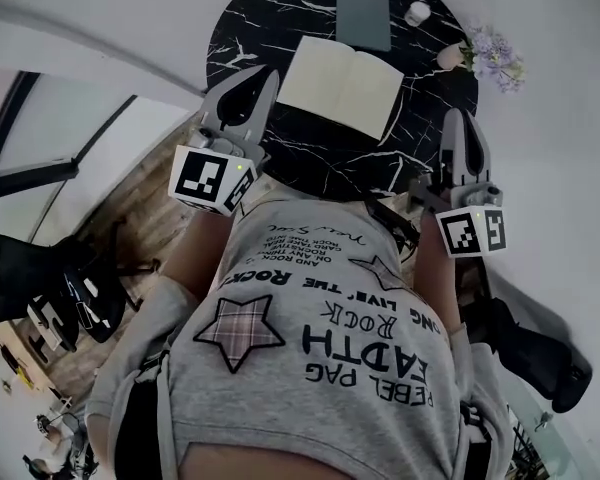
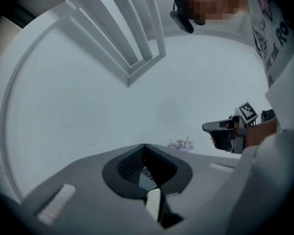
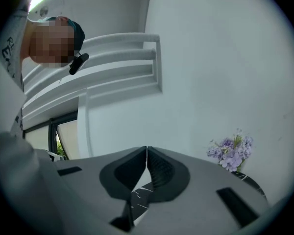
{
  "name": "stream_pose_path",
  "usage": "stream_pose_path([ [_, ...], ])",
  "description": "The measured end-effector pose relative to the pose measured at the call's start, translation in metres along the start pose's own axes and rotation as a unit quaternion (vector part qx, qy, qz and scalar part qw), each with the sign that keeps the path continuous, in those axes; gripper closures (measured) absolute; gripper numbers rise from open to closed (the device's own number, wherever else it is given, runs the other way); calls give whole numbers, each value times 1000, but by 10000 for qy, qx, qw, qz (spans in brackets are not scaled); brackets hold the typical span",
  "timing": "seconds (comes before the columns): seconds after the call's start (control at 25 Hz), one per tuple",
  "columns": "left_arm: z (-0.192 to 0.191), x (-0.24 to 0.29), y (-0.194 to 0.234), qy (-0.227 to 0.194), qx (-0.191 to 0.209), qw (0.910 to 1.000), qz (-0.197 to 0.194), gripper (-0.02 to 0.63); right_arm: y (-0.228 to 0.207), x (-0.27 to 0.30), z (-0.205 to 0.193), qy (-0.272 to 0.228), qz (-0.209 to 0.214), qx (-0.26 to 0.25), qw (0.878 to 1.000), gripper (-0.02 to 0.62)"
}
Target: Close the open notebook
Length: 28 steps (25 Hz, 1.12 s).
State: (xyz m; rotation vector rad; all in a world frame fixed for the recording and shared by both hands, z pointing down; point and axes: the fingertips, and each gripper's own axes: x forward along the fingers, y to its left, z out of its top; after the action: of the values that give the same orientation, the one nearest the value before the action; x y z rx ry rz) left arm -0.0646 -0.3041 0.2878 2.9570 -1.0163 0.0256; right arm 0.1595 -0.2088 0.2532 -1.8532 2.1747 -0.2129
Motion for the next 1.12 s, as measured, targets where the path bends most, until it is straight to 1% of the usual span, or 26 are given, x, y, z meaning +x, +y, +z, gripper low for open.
stream_pose_path([
  [0.2,-5,0,10,60,-62,9999,57,601,-5,1,1,-102,-137,-43,9998,581],
  [0.44,-20,-7,1,239,-153,9995,112,601,-18,-6,-5,30,-204,61,9998,581],
  [0.56,-21,-7,-2,249,-189,9993,218,601,-27,-7,-8,154,-166,122,9997,581],
  [0.76,-20,1,-4,244,-241,9989,318,601,-31,2,-4,405,50,-6,9992,581],
  [1.12,-22,11,-18,123,-303,9993,180,601,-48,4,-4,444,89,94,9989,581],
])
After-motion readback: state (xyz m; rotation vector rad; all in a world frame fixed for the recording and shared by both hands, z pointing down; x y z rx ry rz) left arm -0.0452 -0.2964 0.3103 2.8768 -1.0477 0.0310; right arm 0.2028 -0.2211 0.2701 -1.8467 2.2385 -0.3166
